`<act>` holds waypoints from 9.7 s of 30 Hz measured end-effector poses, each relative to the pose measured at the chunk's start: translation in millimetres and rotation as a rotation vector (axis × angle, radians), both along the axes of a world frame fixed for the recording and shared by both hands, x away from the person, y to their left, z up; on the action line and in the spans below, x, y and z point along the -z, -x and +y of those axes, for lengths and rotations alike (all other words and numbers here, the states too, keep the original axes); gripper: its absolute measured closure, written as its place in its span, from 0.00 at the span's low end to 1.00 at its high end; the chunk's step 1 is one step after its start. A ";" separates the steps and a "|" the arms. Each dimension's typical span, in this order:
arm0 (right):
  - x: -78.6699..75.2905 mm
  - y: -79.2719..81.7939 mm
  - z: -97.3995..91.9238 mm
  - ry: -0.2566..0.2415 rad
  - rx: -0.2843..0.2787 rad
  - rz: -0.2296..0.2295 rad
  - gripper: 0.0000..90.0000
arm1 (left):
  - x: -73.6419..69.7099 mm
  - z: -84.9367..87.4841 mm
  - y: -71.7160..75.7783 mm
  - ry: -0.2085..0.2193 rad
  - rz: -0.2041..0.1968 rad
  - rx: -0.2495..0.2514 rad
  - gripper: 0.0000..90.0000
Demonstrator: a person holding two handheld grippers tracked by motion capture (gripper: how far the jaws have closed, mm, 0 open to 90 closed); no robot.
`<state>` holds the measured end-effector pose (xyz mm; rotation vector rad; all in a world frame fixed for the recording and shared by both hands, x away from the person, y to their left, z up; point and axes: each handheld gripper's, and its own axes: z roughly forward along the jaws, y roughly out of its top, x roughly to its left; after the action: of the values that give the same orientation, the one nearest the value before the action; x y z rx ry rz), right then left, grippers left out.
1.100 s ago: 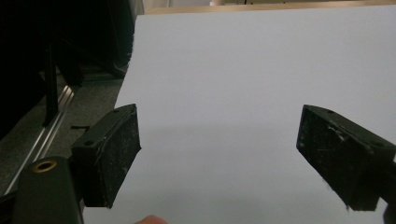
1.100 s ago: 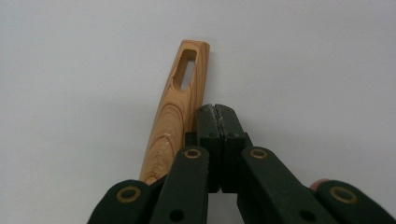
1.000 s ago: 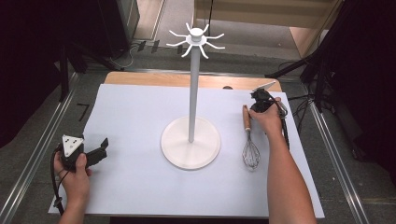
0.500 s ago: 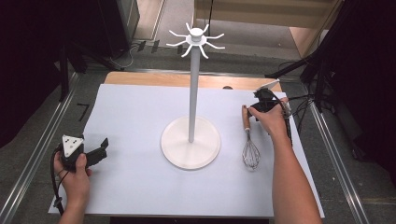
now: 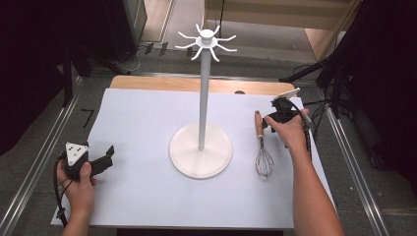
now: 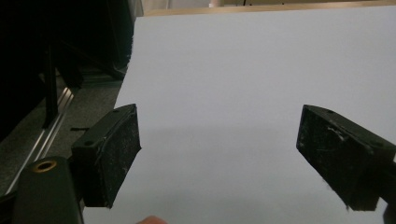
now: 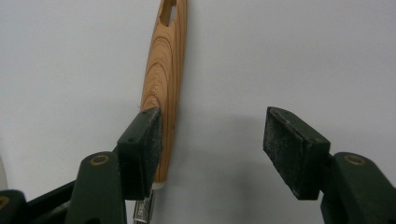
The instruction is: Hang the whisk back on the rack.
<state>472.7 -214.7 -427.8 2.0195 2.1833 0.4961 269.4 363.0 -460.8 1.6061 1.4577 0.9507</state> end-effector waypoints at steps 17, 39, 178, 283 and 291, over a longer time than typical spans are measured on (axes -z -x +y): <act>-5.5 22.3 -3.3 -0.001 0.012 0.030 0.45 | 0.2 -0.5 -0.3 -0.002 0.000 0.000 0.16; 1.1 34.4 15.2 -0.021 -0.035 0.104 0.55 | -0.2 -0.4 -0.5 -0.003 0.010 -0.002 0.16; -73.8 154.6 70.1 -0.549 -0.364 -1.096 0.92 | 0.2 -1.4 -1.4 -0.009 0.010 0.009 0.16; -113.9 158.3 103.3 -0.722 -0.517 -1.148 0.92 | 0.1 -1.7 -2.1 -0.013 0.019 0.012 0.16; -110.5 155.9 106.6 -0.703 -0.517 -1.151 0.92 | 0.1 -1.6 -2.1 -0.012 0.020 0.013 0.16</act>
<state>316.8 -108.1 -317.3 0.7493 1.7412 2.0488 271.5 361.4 -460.9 1.6356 1.4562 0.9405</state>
